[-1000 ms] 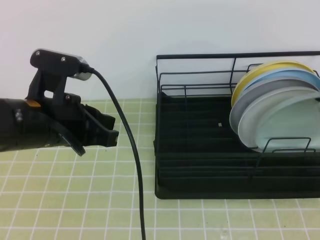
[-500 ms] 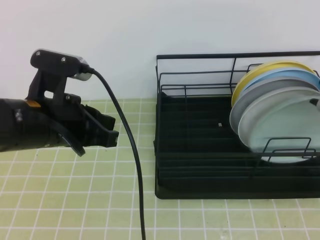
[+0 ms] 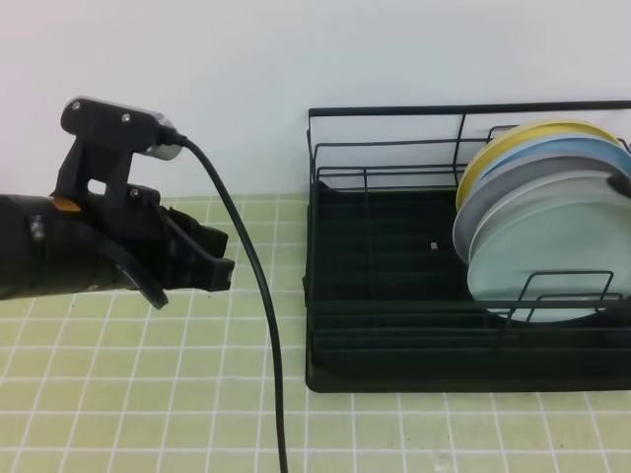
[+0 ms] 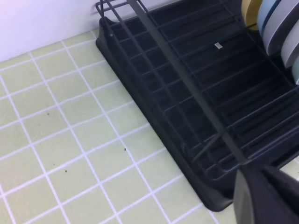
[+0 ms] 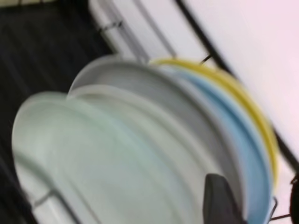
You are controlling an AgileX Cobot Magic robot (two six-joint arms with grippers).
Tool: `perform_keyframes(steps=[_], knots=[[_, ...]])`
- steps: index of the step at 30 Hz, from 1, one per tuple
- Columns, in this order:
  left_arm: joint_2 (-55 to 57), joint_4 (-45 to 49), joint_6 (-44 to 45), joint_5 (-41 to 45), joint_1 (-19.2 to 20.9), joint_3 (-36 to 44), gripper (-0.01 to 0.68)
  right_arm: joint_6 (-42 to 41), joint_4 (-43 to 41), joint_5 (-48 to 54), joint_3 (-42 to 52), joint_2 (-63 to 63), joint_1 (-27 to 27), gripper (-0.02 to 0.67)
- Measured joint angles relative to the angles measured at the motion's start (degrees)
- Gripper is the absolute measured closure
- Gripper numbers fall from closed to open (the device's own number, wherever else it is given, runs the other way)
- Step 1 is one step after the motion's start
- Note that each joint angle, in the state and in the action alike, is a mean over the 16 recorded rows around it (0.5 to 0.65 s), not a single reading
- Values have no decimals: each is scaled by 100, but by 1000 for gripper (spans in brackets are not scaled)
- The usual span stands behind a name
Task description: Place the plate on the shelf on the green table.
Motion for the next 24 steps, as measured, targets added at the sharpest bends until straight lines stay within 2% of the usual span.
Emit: perform_keyframes(steps=[5,13,19,24], knots=[[0,0,83,-12,0,0,675,347,474,216,0,-369,0,373],[0,-3,254,31,0,0,675,1306,1037,787,36,-1391,0,521],[0,-40,328,160,0,0,675,2009,1021,1064,368,-2513,0,624],[0,-75,350,298,0,0,675,2575,695,1118,1071,-3622,0,647]])
